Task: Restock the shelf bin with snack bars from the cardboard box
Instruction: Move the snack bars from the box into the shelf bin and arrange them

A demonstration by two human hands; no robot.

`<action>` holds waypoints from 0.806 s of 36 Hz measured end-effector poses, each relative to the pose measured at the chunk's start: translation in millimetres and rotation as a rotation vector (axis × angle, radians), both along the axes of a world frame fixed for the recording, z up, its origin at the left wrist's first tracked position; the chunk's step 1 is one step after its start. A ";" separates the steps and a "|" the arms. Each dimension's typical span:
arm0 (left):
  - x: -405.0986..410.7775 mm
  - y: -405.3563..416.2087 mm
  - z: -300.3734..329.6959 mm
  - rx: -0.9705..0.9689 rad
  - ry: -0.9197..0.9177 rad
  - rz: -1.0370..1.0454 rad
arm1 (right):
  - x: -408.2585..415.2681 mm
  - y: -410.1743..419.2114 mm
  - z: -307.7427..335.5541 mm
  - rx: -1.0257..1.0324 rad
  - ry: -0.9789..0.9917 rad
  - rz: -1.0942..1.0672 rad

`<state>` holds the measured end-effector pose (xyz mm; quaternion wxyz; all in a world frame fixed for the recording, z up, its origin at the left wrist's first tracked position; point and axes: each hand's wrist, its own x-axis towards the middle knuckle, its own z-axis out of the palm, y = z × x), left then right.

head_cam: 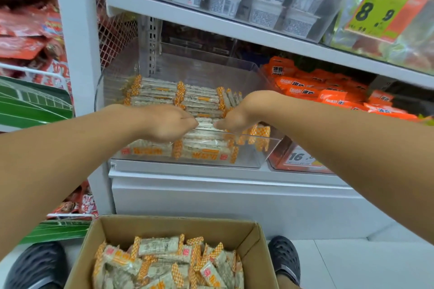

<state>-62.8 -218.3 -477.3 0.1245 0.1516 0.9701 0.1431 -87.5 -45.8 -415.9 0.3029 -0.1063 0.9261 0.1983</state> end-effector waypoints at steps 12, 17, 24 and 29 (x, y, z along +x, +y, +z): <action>-1.4 0.8 0.6 -0.023 -0.009 0.004 | -6.1 15.3 -30.8 -0.520 -0.120 -0.378; -2.4 -0.9 -0.4 -0.014 -0.013 0.005 | -3.8 9.8 -0.5 -0.506 -0.031 -0.211; -0.1 1.0 1.3 0.007 0.008 0.000 | -33.4 8.7 -17.6 -0.551 0.235 -0.250; 0.6 -0.2 0.9 0.008 0.014 0.004 | -41.9 18.5 -23.6 -0.647 -0.174 -0.545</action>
